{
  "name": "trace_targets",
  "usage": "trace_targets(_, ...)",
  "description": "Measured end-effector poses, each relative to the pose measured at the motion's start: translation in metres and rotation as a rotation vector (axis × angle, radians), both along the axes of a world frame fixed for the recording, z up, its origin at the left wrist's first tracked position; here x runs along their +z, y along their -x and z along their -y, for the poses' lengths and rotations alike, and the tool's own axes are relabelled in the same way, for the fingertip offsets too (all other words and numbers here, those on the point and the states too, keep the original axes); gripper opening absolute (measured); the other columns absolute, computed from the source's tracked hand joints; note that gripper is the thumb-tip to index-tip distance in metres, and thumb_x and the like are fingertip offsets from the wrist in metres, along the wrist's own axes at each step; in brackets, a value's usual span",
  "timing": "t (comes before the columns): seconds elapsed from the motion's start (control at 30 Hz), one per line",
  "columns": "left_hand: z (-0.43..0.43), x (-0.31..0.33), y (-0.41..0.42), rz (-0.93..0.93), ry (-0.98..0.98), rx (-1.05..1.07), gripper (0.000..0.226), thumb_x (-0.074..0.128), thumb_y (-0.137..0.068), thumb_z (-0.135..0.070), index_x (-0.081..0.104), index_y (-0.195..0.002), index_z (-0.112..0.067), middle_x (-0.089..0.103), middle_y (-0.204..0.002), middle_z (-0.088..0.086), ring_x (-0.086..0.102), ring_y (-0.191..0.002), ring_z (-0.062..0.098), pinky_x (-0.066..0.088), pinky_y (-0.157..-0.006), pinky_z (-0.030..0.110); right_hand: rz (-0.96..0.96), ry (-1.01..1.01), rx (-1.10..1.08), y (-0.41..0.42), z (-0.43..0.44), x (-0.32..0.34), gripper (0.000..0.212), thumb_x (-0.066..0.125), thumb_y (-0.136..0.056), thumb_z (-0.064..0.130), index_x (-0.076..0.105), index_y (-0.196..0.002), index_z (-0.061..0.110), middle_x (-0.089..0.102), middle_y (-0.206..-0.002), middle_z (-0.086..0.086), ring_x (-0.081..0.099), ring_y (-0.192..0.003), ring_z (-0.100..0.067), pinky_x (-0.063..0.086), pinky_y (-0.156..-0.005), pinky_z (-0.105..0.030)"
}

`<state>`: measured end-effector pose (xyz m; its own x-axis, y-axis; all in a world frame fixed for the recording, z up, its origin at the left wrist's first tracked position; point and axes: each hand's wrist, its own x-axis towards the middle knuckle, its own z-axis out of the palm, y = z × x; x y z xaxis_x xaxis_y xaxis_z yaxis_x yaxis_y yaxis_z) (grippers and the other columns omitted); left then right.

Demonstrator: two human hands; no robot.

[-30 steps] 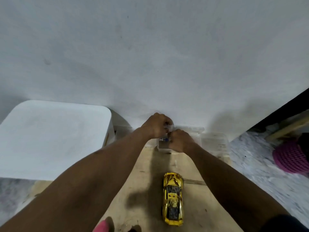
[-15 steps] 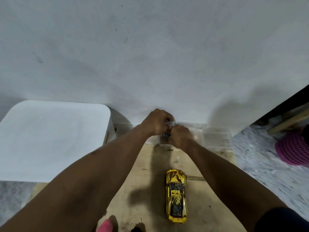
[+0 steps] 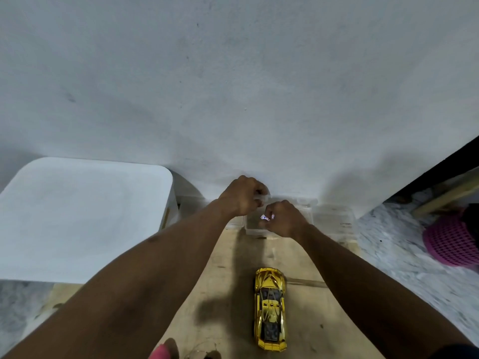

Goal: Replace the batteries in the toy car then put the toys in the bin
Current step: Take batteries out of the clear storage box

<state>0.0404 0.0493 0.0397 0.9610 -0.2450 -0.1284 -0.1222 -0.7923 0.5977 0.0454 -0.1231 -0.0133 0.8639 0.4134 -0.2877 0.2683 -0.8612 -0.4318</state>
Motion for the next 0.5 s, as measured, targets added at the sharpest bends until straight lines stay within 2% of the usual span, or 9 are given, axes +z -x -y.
trace_targets(0.1, 0.001, 0.0, 0.003, 0.0, -0.033, 0.009, 0.033, 0.067, -0.08, -0.012, 0.075, -0.109, -0.025, 0.074, -0.104, -0.008, 0.065, -0.096, 0.013, 0.044, -0.079, 0.02, -0.01, -0.082, 0.043, 0.006, 0.018, 0.003, 0.019, 0.067, -0.079, 0.038, 0.072, -0.091, 0.025, 0.073, -0.086, 0.003, 0.066, -0.077, -0.015, 0.058, -0.073, -0.035)
trace_targets(0.17, 0.002, 0.0, 0.005, 0.0, -0.058, 0.008, 0.032, 0.068, -0.08, -0.014, 0.074, -0.11, -0.024, 0.073, -0.105, -0.007, 0.063, -0.096, 0.015, 0.038, -0.076, 0.018, 0.005, -0.128, 0.076, 0.013, 0.029, 0.004, 0.013, 0.06, -0.078, 0.035, 0.069, -0.079, 0.025, 0.071, -0.075, 0.003, 0.063, -0.067, -0.012, 0.056, -0.065, -0.033)
trace_targets(0.23, 0.003, -0.003, 0.01, -0.013, -0.069, 0.018, 0.032, 0.069, -0.078, -0.013, 0.073, -0.108, -0.022, 0.073, -0.106, -0.003, 0.064, -0.097, 0.018, 0.041, -0.076, 0.02, 0.065, -0.223, 0.093, 0.021, 0.039, 0.007, 0.011, 0.057, -0.075, 0.03, 0.062, -0.07, 0.021, 0.064, -0.061, 0.001, 0.056, -0.053, -0.014, 0.047, -0.052, -0.025)
trace_targets(0.3, 0.005, -0.006, 0.014, -0.037, -0.082, 0.023, 0.031, 0.07, -0.077, -0.014, 0.072, -0.106, -0.022, 0.071, -0.107, 0.0, 0.065, -0.098, 0.02, 0.047, -0.078, 0.024, 0.137, -0.267, 0.118, 0.029, 0.05, 0.012, 0.007, 0.06, -0.072, 0.022, 0.055, -0.067, 0.019, 0.055, -0.053, 0.002, 0.046, -0.046, -0.014, 0.035, -0.047, -0.019)
trace_targets(0.4, 0.008, -0.012, 0.023, -0.047, -0.117, -0.012, 0.029, 0.071, -0.078, -0.015, 0.07, -0.105, -0.023, 0.069, -0.107, -0.003, 0.063, -0.096, 0.018, 0.042, -0.074, 0.022, 0.223, -0.257, 0.144, 0.035, 0.064, 0.019, 0.026, 0.065, -0.066, 0.013, 0.043, -0.064, 0.027, 0.043, -0.05, 0.009, 0.033, -0.044, -0.011, 0.03, -0.046, -0.021)
trace_targets(0.5, 0.009, -0.02, 0.03, -0.028, -0.171, -0.053, 0.03, 0.07, -0.079, -0.016, 0.068, -0.109, -0.024, 0.066, -0.11, 0.0, 0.06, -0.102, 0.02, 0.039, -0.074, 0.024, 0.33, -0.227, 0.163, 0.034, 0.073, 0.024, 0.035, 0.067, -0.064, 0.007, 0.039, -0.065, 0.028, 0.039, -0.054, 0.011, 0.034, -0.048, -0.015, 0.031, -0.049, -0.024)
